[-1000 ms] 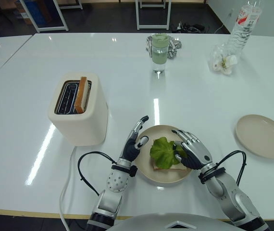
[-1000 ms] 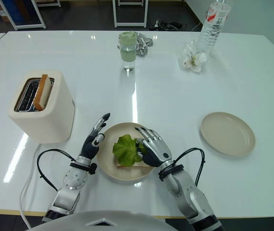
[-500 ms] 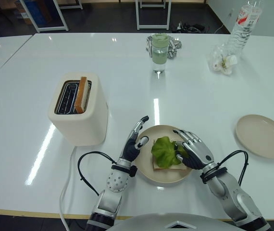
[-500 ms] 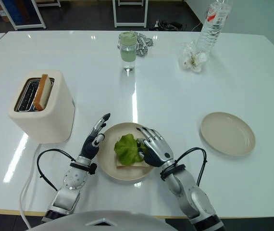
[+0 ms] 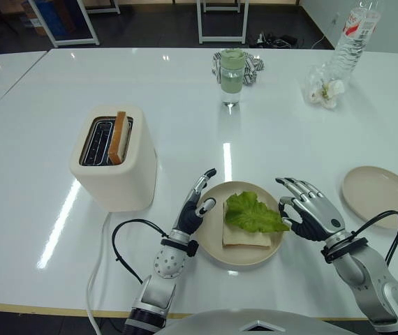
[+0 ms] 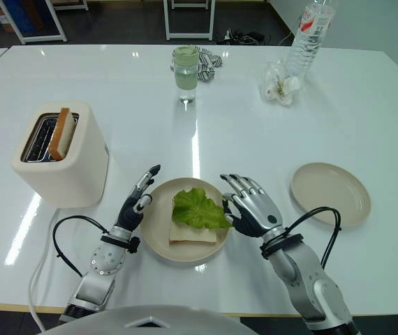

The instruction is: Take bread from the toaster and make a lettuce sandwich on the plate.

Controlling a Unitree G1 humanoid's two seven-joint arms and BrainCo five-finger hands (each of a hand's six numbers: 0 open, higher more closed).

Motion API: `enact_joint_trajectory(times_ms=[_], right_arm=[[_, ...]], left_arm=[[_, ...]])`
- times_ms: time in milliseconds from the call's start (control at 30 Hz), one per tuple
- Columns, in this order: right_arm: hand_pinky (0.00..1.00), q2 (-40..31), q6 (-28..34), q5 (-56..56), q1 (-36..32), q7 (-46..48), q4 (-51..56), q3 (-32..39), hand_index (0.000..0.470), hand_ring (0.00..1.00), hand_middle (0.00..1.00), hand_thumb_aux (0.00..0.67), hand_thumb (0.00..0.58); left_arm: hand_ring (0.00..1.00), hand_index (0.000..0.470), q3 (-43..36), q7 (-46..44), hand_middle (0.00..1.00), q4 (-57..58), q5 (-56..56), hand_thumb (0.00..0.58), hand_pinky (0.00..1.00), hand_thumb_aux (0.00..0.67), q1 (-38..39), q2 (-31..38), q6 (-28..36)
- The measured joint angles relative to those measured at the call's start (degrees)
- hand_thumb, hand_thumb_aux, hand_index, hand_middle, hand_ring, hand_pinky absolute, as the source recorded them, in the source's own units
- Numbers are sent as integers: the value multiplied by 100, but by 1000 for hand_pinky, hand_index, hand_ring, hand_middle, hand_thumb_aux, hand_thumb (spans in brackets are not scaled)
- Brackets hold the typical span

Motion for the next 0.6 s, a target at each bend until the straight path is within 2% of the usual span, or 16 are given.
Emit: enact_joint_trajectory(times_ms=[233,367,600], right_arm=[[0,256,-47,-10,-137,-58,331,145,341,0,0,486,536],[0,367,-57,-105,-313,-159,650,253,328,0,0,468,527],[0,370,-54,-276,-558,-342,1169,342,332,0,0,473,530]], left_arm=[[0,0,39,-35,0,-3,-3,0,0,0,-17,5,1],[0,0,21,-36,0,-2,-2,0,0,0,-13,-11,1],[0,0,2,-36,0,-5,-2,0,0,0,12,-20,3]])
